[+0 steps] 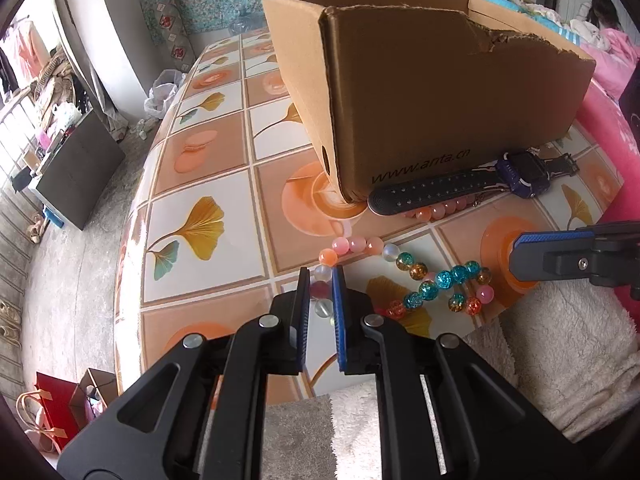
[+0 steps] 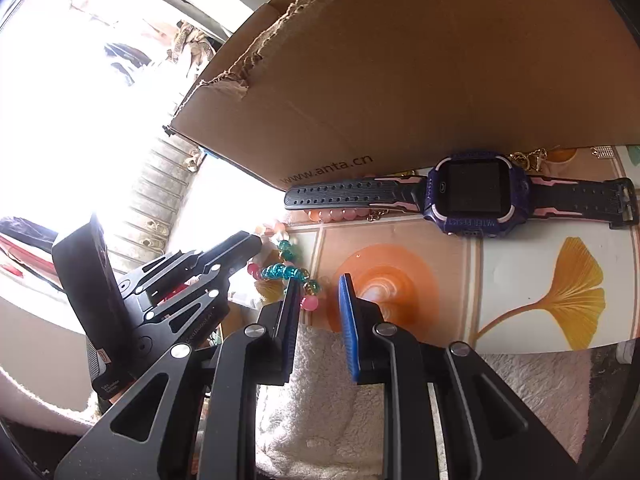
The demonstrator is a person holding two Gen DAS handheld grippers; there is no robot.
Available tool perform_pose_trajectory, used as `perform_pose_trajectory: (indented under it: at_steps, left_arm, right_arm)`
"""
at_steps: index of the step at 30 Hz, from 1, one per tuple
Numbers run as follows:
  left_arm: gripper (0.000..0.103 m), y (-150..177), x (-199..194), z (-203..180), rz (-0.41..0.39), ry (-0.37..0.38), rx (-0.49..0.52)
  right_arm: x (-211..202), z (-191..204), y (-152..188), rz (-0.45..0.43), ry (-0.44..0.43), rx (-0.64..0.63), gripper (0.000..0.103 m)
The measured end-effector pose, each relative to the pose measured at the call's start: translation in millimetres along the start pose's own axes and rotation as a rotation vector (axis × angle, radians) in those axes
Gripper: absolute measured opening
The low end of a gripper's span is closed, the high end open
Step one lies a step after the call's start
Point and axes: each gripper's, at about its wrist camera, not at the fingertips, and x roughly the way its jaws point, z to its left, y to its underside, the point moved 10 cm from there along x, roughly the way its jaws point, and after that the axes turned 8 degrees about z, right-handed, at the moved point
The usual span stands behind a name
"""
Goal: Organize jewelry
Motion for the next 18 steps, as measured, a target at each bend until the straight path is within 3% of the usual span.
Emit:
perform_pose_trajectory:
  at_steps: [4, 8, 11, 14, 18]
  left_arm:
    - [0.008, 0, -1, -6, -0.005, -0.071, 0.054]
    - [0.008, -3, -2, -4, 0.011, -0.03, 0.003]
    - [0.009, -7, 0, -2, 0.038, 0.074, -0.064]
    - [0.009, -16, -4, -5, 0.056, 0.234, -0.153]
    - [0.009, -37, -32, -18, -0.008, 0.419, -0.193]
  right_arm:
    - [3, -4, -5, -0.022, 0.006, 0.001, 0.026]
    - [-6, -10, 1, -0.043, 0.011, 0.018, 0.026]
    - [-18, -18, 11, -0.057, 0.013, 0.024, 0.026]
    - [-31, -23, 14, -0.072, 0.015, 0.026, 0.026]
    - [-39, -27, 16, -0.095, 0.021, 0.036, 0.026]
